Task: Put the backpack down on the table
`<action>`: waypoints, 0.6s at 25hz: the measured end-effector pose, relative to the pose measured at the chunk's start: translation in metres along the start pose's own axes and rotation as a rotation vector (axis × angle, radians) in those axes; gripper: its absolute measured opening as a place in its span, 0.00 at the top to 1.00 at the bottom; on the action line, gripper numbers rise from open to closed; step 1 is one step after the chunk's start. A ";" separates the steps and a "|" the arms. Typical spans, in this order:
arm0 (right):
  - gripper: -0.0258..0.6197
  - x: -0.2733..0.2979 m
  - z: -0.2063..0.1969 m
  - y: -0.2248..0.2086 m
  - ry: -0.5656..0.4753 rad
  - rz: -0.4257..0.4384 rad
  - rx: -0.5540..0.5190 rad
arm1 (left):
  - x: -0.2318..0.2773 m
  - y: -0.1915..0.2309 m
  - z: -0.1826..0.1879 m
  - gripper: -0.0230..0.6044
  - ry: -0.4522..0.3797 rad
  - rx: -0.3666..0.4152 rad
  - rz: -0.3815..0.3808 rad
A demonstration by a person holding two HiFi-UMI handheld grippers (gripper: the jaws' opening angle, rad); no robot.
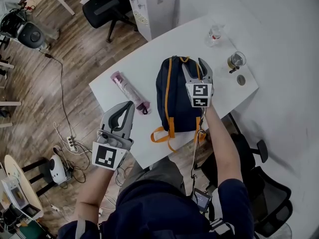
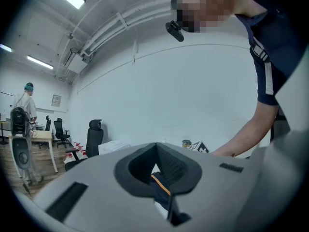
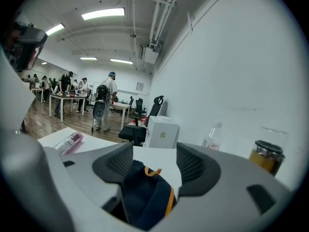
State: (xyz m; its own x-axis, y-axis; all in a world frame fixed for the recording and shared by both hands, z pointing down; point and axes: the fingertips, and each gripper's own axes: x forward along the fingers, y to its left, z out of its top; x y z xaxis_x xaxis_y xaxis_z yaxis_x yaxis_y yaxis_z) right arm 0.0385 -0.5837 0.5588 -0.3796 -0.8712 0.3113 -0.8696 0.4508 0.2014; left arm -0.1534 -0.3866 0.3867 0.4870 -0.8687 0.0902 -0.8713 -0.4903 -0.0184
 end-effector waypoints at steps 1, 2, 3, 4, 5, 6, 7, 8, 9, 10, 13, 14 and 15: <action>0.52 -0.004 0.006 0.000 -0.015 -0.002 0.006 | -0.001 0.000 0.001 0.96 -0.002 0.003 0.001; 0.52 -0.009 0.011 0.000 -0.033 -0.005 0.014 | -0.002 0.000 0.001 0.96 -0.004 0.005 0.003; 0.52 -0.015 0.017 0.000 -0.051 -0.009 0.024 | -0.004 0.000 0.002 0.96 -0.007 0.008 0.004; 0.55 -0.021 0.023 -0.001 -0.069 -0.014 0.033 | -0.005 0.000 0.003 0.96 -0.009 0.008 0.006; 0.56 -0.029 0.030 -0.001 -0.088 -0.018 0.039 | -0.006 0.001 0.005 0.96 -0.012 0.008 0.008; 0.59 -0.036 0.036 0.000 -0.105 -0.022 0.043 | -0.008 0.001 0.006 0.96 -0.014 0.009 0.010; 0.62 -0.044 0.043 0.000 -0.120 -0.025 0.049 | -0.010 0.001 0.008 0.96 -0.017 0.009 0.012; 0.62 -0.052 0.050 0.001 -0.136 -0.027 0.056 | -0.011 0.001 0.010 0.96 -0.021 0.010 0.014; 0.64 -0.060 0.056 0.002 -0.152 -0.029 0.062 | -0.012 0.001 0.013 0.96 -0.025 0.012 0.014; 0.69 -0.068 0.062 0.003 -0.167 -0.030 0.067 | -0.014 0.001 0.015 0.96 -0.030 0.014 0.013; 0.82 -0.092 0.075 0.006 -0.199 -0.040 0.082 | -0.019 -0.001 0.019 0.96 -0.037 0.019 0.011; 0.85 -0.099 0.079 0.007 -0.208 -0.044 0.084 | -0.021 -0.002 0.020 0.96 -0.039 0.020 0.011; 0.86 -0.106 0.083 0.007 -0.217 -0.048 0.087 | -0.022 -0.002 0.021 0.96 -0.041 0.021 0.011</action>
State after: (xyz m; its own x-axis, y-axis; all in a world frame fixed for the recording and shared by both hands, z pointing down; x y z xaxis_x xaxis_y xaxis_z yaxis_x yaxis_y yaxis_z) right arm 0.0464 -0.5042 0.4506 -0.3880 -0.9168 0.0946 -0.9087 0.3977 0.1270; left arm -0.1611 -0.3675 0.3637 0.4802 -0.8758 0.0491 -0.8752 -0.4822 -0.0404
